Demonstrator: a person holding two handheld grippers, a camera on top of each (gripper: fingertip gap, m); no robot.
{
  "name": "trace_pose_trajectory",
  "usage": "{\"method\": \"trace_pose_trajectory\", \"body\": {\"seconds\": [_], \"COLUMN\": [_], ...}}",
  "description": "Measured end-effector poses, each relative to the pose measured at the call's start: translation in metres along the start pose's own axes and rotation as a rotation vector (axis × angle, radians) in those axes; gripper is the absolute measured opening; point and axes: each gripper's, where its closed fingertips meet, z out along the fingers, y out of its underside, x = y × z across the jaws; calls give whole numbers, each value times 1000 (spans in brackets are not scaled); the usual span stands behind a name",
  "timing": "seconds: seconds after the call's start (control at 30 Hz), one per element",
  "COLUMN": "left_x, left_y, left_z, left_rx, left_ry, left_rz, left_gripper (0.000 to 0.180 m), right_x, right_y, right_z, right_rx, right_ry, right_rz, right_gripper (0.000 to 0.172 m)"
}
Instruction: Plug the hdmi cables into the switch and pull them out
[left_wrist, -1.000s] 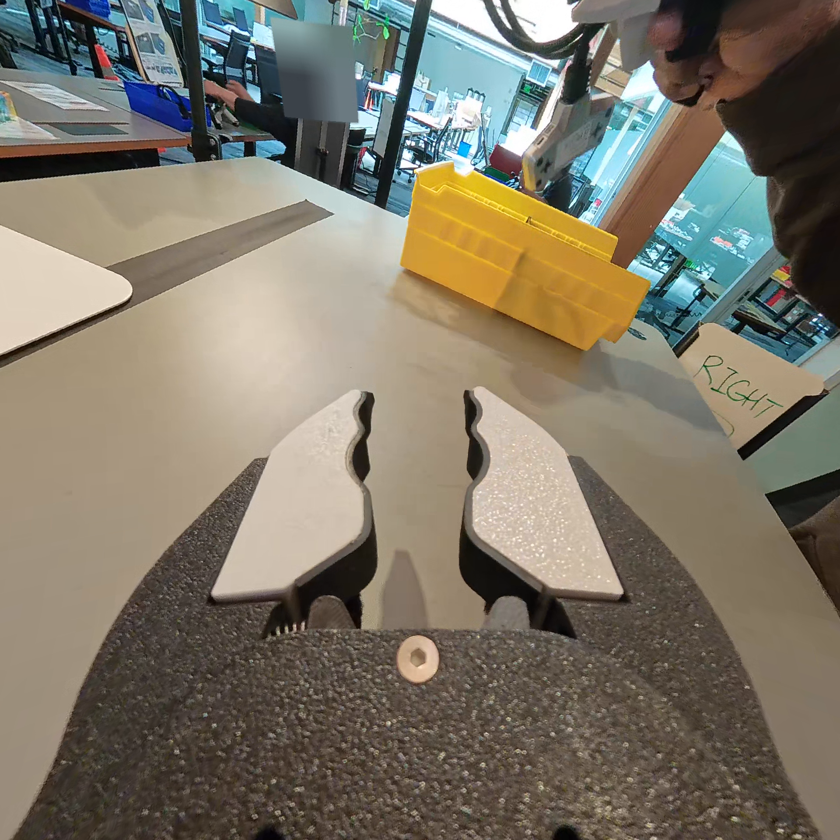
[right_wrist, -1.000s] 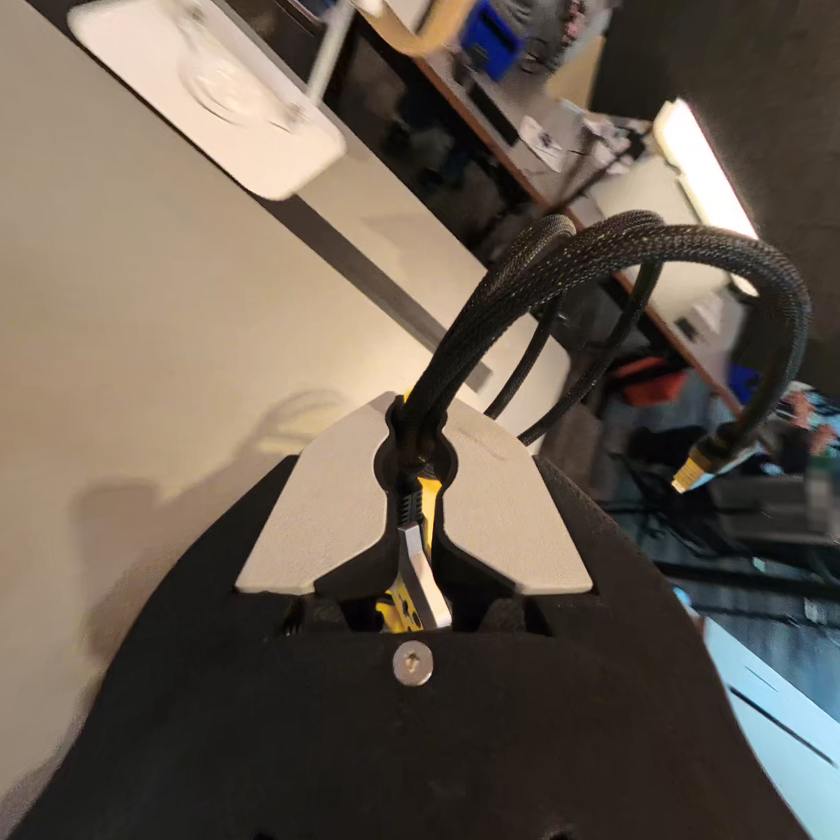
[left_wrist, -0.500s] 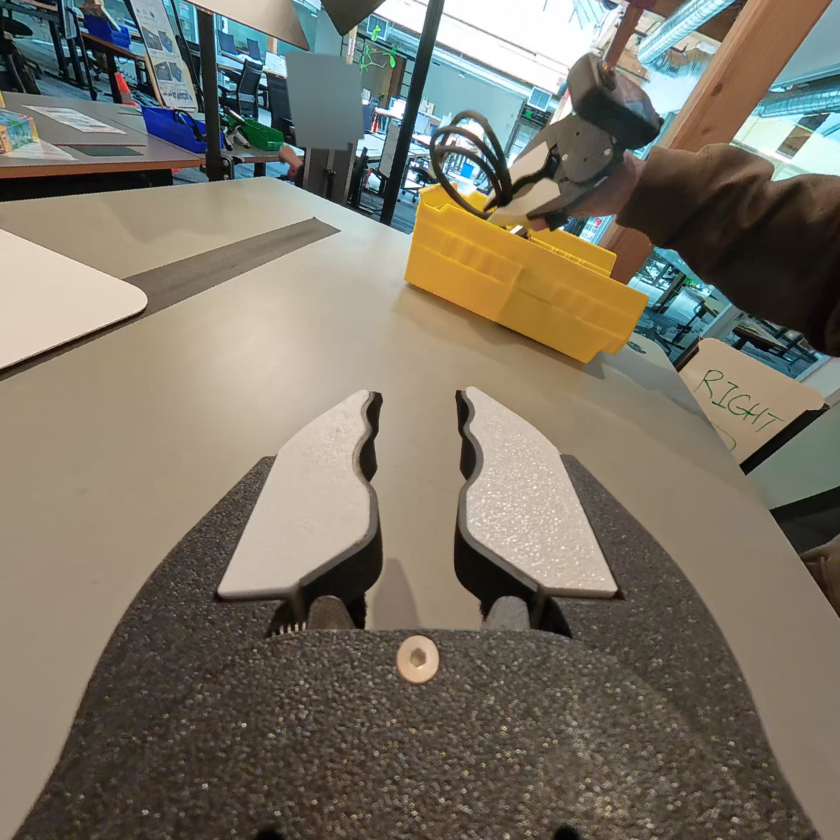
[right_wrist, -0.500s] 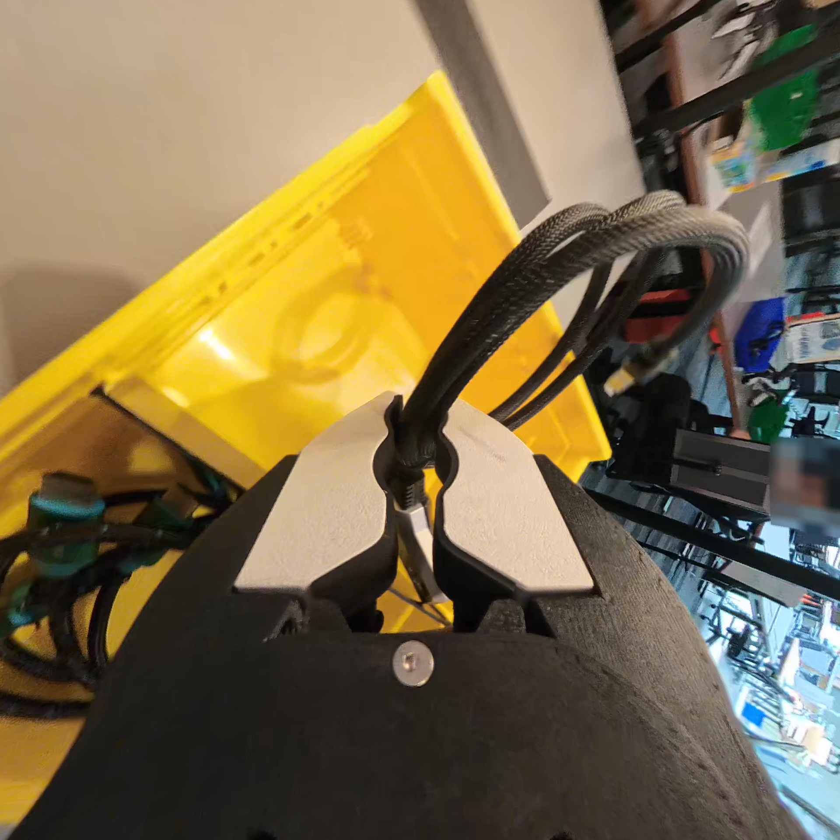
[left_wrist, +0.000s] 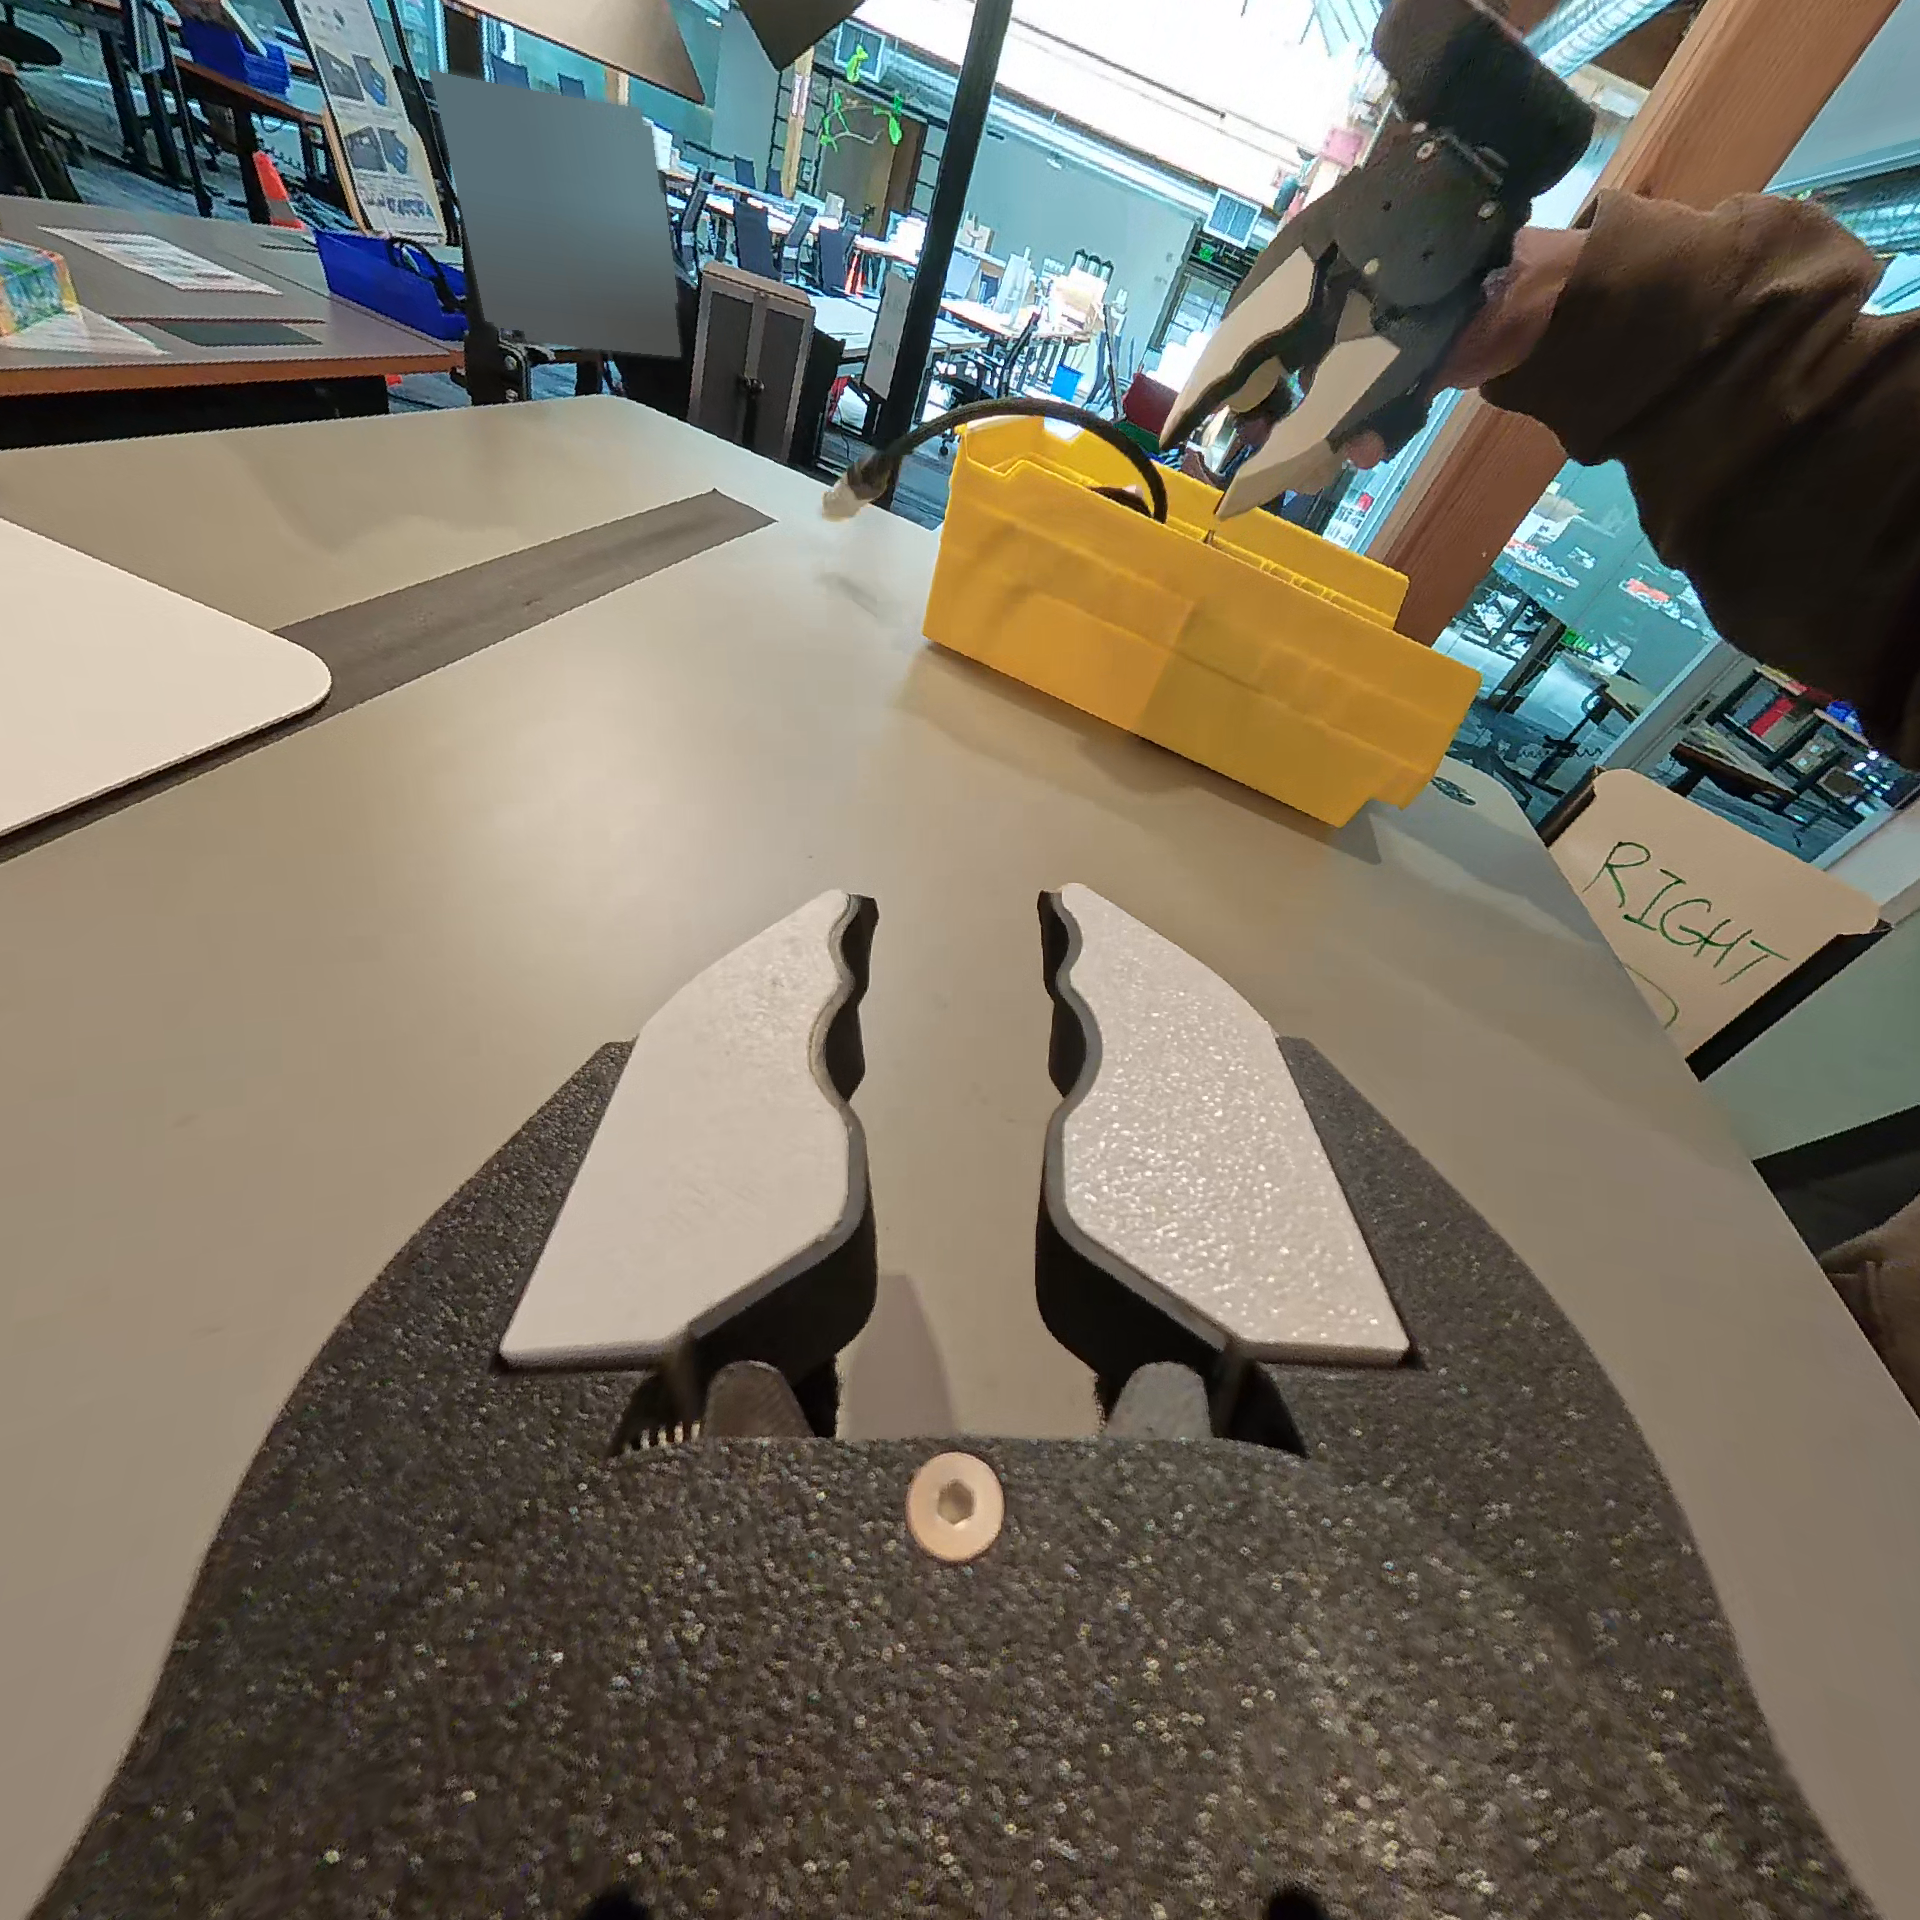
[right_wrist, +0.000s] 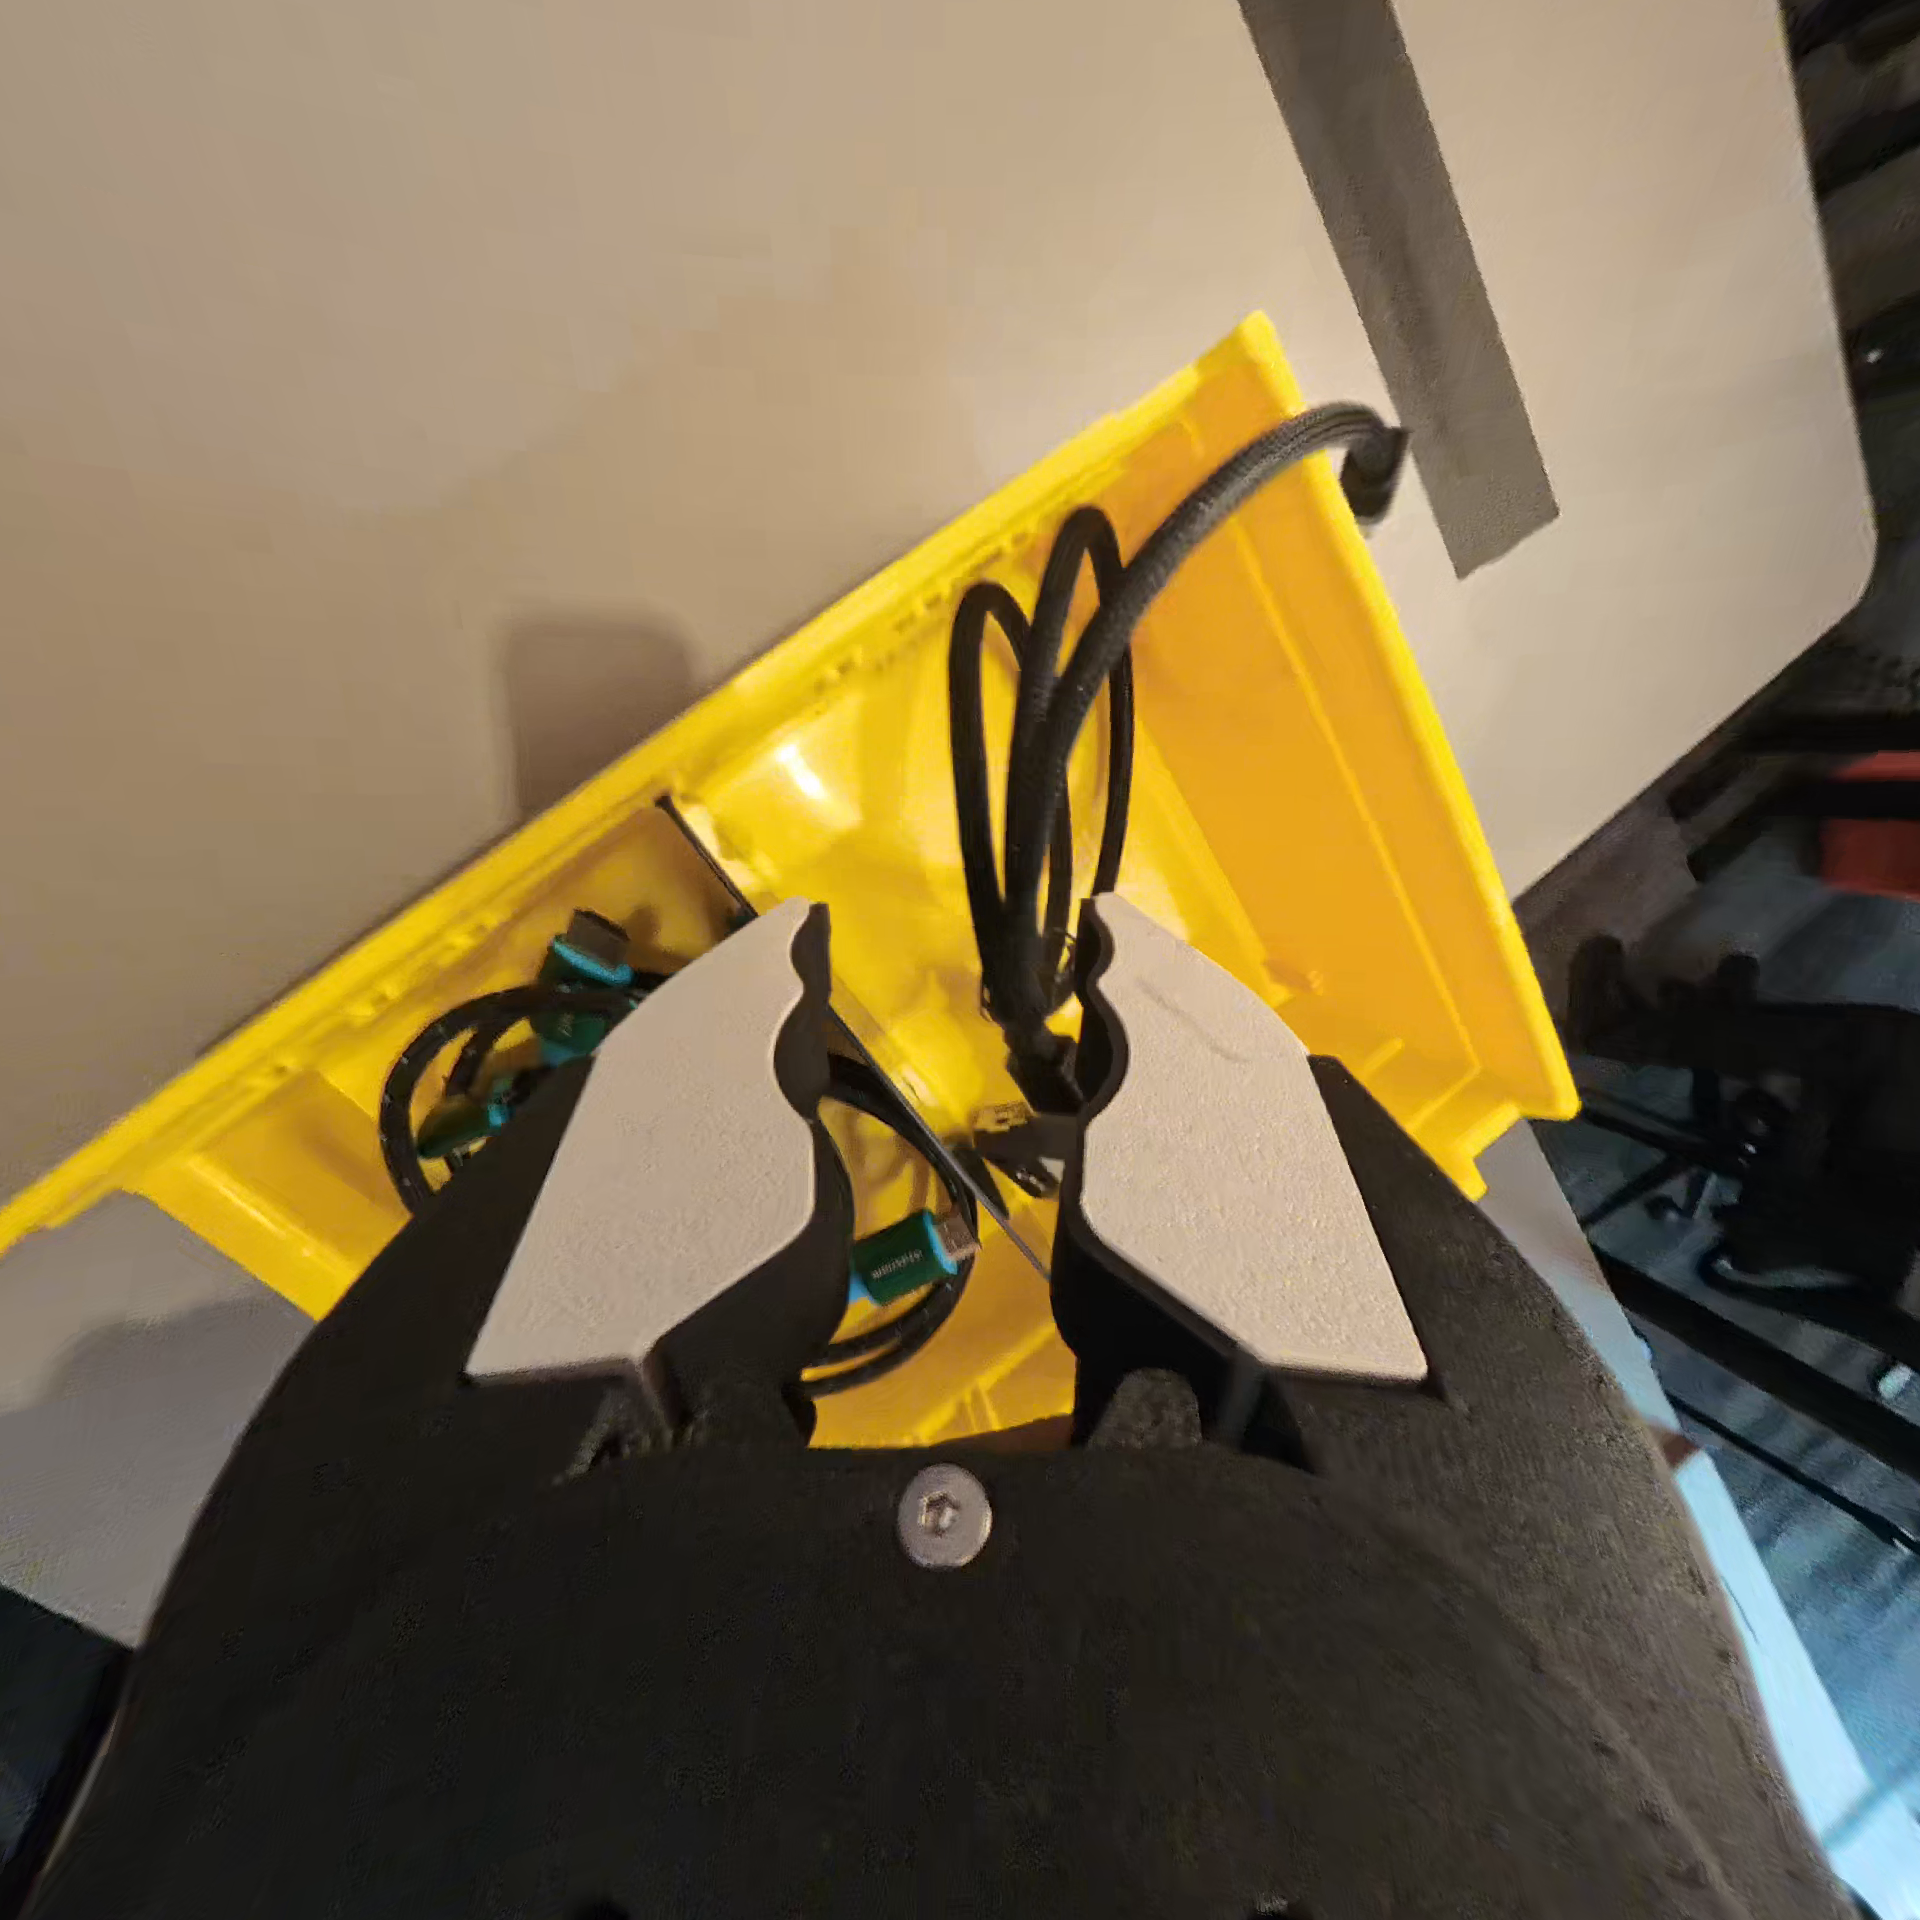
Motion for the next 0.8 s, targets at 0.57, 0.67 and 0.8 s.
{"method": "trace_pose_trajectory", "body": {"seconds": [0.57, 0.67, 0.8], "left_x": [0, 0, -1], "left_y": [0, 1, 1], "left_z": [0, 1, 1], "left_rx": [0, -5, -6], "left_ry": [1, 1, -2], "left_rz": [-3, -4, -4], "left_gripper": [31, 31, 30], "right_x": [20, 45, 58], "right_y": [-25, -47, -68], "right_z": [0, -8, 15], "right_rx": [55, 118, 63], "right_ry": [53, 94, -33], "right_rz": [-60, -43, 258], "right_gripper": [42, 42, 42]}}
